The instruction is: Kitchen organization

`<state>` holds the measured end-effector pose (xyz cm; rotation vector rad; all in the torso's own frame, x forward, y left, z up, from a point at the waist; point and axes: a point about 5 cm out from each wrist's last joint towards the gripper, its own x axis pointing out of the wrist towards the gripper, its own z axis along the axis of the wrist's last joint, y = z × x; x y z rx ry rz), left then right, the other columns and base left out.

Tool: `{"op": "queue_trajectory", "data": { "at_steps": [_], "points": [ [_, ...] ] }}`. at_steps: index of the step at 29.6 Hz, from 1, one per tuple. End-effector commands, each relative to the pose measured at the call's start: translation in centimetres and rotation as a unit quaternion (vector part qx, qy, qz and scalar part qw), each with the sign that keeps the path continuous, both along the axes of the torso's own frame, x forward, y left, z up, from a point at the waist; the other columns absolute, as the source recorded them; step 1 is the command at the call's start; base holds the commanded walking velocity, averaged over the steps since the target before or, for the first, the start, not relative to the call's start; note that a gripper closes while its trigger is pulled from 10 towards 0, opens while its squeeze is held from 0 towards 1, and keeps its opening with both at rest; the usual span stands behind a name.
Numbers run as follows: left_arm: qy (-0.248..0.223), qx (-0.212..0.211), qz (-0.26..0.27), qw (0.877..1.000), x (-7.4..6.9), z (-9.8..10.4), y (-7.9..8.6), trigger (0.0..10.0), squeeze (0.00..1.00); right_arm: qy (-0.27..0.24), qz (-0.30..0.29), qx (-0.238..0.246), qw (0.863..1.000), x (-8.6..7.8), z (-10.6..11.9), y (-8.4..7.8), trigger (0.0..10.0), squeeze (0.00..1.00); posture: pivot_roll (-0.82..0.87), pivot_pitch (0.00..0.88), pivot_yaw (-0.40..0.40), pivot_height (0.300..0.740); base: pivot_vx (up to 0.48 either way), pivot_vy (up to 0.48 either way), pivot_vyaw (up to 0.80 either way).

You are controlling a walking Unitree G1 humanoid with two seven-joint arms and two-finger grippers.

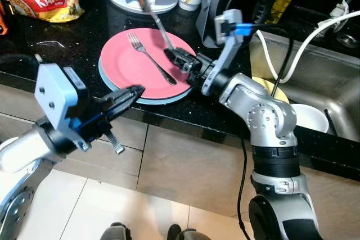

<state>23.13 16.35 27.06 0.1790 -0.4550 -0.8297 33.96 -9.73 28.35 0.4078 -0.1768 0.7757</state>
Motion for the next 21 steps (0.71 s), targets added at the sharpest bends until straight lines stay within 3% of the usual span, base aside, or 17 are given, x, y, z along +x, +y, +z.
{"op": "queue_trajectory", "data": {
  "at_steps": [1, 3, 5, 9, 17, 21],
  "points": [
    [-0.003, -0.006, 0.002, 1.0, 0.5, -0.2, -0.3, 10.0, 0.0, -0.004, -0.066, 0.031, 0.997, 0.4, 0.1, -2.8, 10.0, 0.0, 0.17, 0.089, -0.114, 0.74, 0.0, 0.0, 0.0],
    [-0.003, -0.006, 0.0, 1.0, 0.7, -0.2, -0.3, 10.0, 0.0, 0.0, -0.084, 0.04, 0.996, 0.6, 0.1, -3.4, 10.0, 0.0, 0.17, 0.089, -0.114, 0.74, 0.0, 0.0, 0.0],
    [-0.001, -0.012, -0.016, 1.0, 1.2, -0.3, -1.0, 10.0, 0.0, 0.005, -0.145, 0.043, 0.988, 0.9, -0.1, -5.9, 10.0, 0.0, 0.15, 0.074, -0.102, 0.74, 0.0, 0.0, 0.0],
    [0.0, -0.029, -0.029, 0.999, 1.9, -0.2, -2.0, 10.0, 0.0, 0.001, -0.197, 0.037, 0.98, 0.8, -0.4, -7.9, 10.0, 0.0, 0.13, 0.062, -0.088, 0.74, 0.0, 0.0, -0.8],
    [0.018, -0.049, -0.072, 0.996, 2.2, -1.1, -4.7, 10.0, 0.0, 0.009, -0.262, 0.017, 0.965, 0.9, -1.5, -9.4, 10.0, 0.0, 0.12, 0.042, -0.075, 0.74, 0.0, 0.0, -0.8],
    [0.016, -0.051, -0.074, 0.996, 2.3, -1.0, -4.9, 10.0, 0.0, 0.011, -0.272, 0.007, 0.962, 1.1, -1.7, -9.6, 10.0, 0.0, 0.12, 0.039, -0.076, 0.74, 0.0, 0.0, -0.8]
  ]
}}
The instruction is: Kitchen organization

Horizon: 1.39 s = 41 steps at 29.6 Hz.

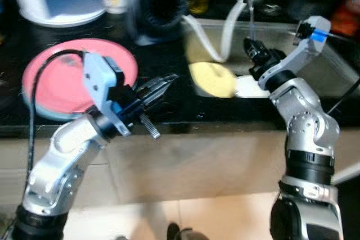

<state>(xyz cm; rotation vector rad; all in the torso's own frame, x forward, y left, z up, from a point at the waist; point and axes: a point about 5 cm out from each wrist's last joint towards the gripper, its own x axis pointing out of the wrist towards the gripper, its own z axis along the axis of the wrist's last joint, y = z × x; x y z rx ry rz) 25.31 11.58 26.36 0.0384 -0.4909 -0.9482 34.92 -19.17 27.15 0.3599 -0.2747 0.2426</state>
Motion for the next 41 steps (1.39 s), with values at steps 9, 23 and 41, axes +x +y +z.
{"op": "queue_trajectory", "data": {
  "at_steps": [9, 23, 41],
  "points": [
    [0.003, 0.005, 0.014, 1.0, 0.8, -0.6, -0.8, 10.0, 0.0, 0.014, -0.024, -0.047, 0.999, 0.9, -0.9, 0.6, 10.0, 0.0, 0.14, 0.027, -0.084, 0.74, 0.0, 0.0, -0.71],
    [0.025, -0.02, 0.064, 0.997, 1.8, -0.7, -0.4, 10.0, 0.0, 0.011, 0.005, -0.109, 0.994, 1.3, -1.8, 3.6, 10.0, 0.0, 0.15, 0.035, -0.102, 0.74, 0.0, -0.206, 0.0],
    [0.006, -0.031, 0.093, 0.995, 2.2, -0.4, -0.3, 10.0, 0.0, -0.005, 0.066, -0.125, 0.99, 1.2, -2.0, 6.2, 10.0, 0.0, 0.16, 0.031, -0.122, 0.74, 0.0, 0.0, 0.0]
  ]
}}
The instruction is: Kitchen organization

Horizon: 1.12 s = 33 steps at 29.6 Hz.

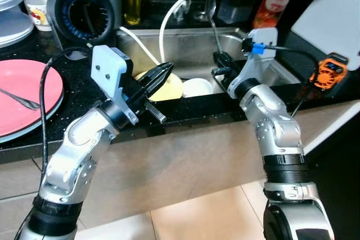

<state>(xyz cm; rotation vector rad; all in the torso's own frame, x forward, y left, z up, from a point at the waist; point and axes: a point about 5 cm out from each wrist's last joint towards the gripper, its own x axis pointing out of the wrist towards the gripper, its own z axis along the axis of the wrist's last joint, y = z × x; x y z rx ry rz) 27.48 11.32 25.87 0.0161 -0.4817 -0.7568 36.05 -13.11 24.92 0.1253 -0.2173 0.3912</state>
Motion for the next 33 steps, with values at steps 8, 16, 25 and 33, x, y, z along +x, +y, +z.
{"op": "queue_trajectory", "data": {
  "at_steps": [8, 16, 25, 33],
  "points": [
    [-0.01, 0.015, 0.035, 0.999, 0.0, 0.0, 0.9, 10.0, 0.0, 0.033, -0.03, -0.054, 0.998, 1.8, -1.0, 0.8, 10.0, 0.0, 0.19, 0.035, -0.139, 0.74, 0.0, 0.0, 0.0],
    [-0.023, 0.036, 0.082, 0.996, -0.7, 0.7, 3.5, 10.0, 0.0, 0.055, -0.088, -0.106, 0.989, 3.7, -0.6, 0.3, 10.0, 0.0, 0.22, 0.069, -0.166, 0.74, 0.0, 0.0, 0.0],
    [0.032, 0.042, 0.092, 0.994, -2.5, -1.0, 3.7, 10.0, 0.0, 0.053, -0.137, -0.207, 0.967, 4.8, 0.5, -1.0, 10.0, 0.0, 0.22, 0.147, -0.163, 0.74, 0.0, 0.0, 0.0],
    [0.07, 0.049, 0.056, 0.995, -3.6, -2.1, 2.5, 10.0, 0.0, 0.04, -0.126, -0.254, 0.958, 5.0, 0.6, -0.5, 10.0, 0.0, 0.21, 0.191, -0.152, 0.74, 0.0, 0.0, 0.0]
  ]
}}
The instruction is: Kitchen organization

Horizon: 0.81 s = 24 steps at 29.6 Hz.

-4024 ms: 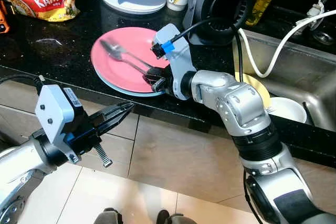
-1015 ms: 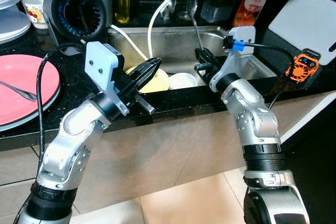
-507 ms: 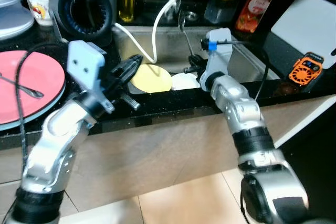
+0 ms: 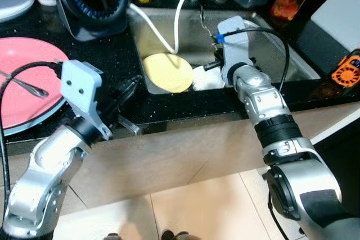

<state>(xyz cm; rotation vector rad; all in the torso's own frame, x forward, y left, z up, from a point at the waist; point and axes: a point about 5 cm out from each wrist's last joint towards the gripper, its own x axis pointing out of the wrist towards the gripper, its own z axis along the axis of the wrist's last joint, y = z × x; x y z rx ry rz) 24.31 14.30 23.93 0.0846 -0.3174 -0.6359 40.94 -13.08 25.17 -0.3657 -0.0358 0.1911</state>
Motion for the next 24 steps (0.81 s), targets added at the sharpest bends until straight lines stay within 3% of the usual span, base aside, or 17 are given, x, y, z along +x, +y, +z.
{"op": "queue_trajectory", "data": {
  "at_steps": [1, 2, 3, 4, 7, 14, 16, 17, 18, 19, 20, 23, 24],
  "points": [
    [0.008, 0.001, -0.018, 1.0, -0.6, -0.2, -0.6, 10.0, 0.0, -0.005, -0.008, -0.01, 1.0, 0.1, 0.2, -0.5, 10.0, 0.0, 0.21, 0.195, -0.151, 0.74, 0.0, 0.0, 0.0],
    [0.01, 0.001, -0.02, 1.0, -0.7, -0.1, -0.7, 10.0, 0.0, -0.003, -0.014, -0.011, 1.0, 0.1, 0.2, -0.7, 10.0, 0.38, 0.21, 0.205, -0.148, 0.74, 0.0, 0.0, 0.0],
    [0.011, 0.001, -0.021, 1.0, -0.8, -0.1, -0.7, 10.0, 0.0, -0.004, -0.019, -0.013, 1.0, 0.1, 0.2, -0.8, 10.0, 0.5, 0.21, 0.209, -0.147, 0.74, 0.0, 0.0, 0.0],
    [0.011, 0.0, -0.021, 1.0, -0.9, 0.0, -0.7, 10.0, 0.0, -0.004, -0.022, -0.015, 1.0, 0.1, 0.2, -0.9, 10.0, 0.88, 0.21, 0.212, -0.146, 0.74, 0.0, 0.0, 0.0],
    [0.014, 0.001, -0.024, 1.0, -1.1, 0.1, -0.7, 10.0, 0.0, -0.001, -0.026, -0.018, 0.999, 0.1, 0.0, -1.1, 10.0, 1.0, 0.2, 0.223, -0.143, 0.74, 0.0, 0.0, 0.0],
    [0.015, 0.003, -0.032, 0.999, -1.3, 0.4, -1.0, 10.0, 0.0, -0.01, -0.024, 0.002, 1.0, 0.0, 0.3, -1.1, 10.0, 1.0, 0.2, 0.225, -0.144, 0.74, 0.0, 0.0, 0.0],
    [0.012, 0.002, -0.034, 0.999, -1.3, 0.6, -1.0, 10.0, 0.0, -0.027, 0.013, 0.056, 0.998, -0.2, 1.2, -0.6, 10.0, 1.0, 0.21, 0.221, -0.144, 0.74, 0.0, 0.0, 0.0],
    [0.006, 0.002, -0.034, 0.999, -1.4, 0.9, -1.0, 10.0, 0.0, -0.043, 0.064, 0.122, 0.99, -0.6, 2.2, 0.1, 10.0, 0.44, 0.21, 0.216, -0.144, 0.74, 0.0, 0.0, 0.0],
    [0.002, 0.0, -0.034, 0.999, -1.4, 1.1, -0.9, 10.0, 0.0, -0.049, 0.097, 0.159, 0.981, -1.0, 2.7, 0.4, 10.0, 0.09, 0.21, 0.214, -0.144, 0.74, 0.0, 0.0, 0.0],
    [0.0, -0.001, -0.033, 0.999, -1.4, 1.2, -0.9, 10.0, 0.0, -0.054, 0.12, 0.183, 0.974, -1.3, 3.1, 0.6, 10.0, 0.09, 0.21, 0.214, -0.144, 0.74, 0.0, 0.0, 0.0],
    [-0.006, -0.001, -0.028, 1.0, -1.4, 1.5, -0.7, 10.0, 0.0, -0.061, 0.158, 0.215, 0.962, -1.9, 3.6, 1.0, 10.0, 0.0, 0.21, 0.208, -0.144, 0.74, 0.0, 0.0, 0.0],
    [-0.018, -0.003, -0.016, 1.0, -1.2, 2.1, -0.1, 10.0, 0.0, -0.075, 0.227, 0.27, 0.933, -3.1, 4.3, 1.6, 10.0, 0.0, 0.21, 0.197, -0.148, 0.74, 0.0, 0.0, 0.0],
    [-0.02, -0.004, -0.015, 1.0, -1.2, 2.2, 0.0, 10.0, 0.0, -0.076, 0.234, 0.276, 0.929, -3.2, 4.4, 1.7, 10.0, 0.0, 0.21, 0.197, -0.148, 0.74, 0.0, 0.0, 0.0]
  ]
}}
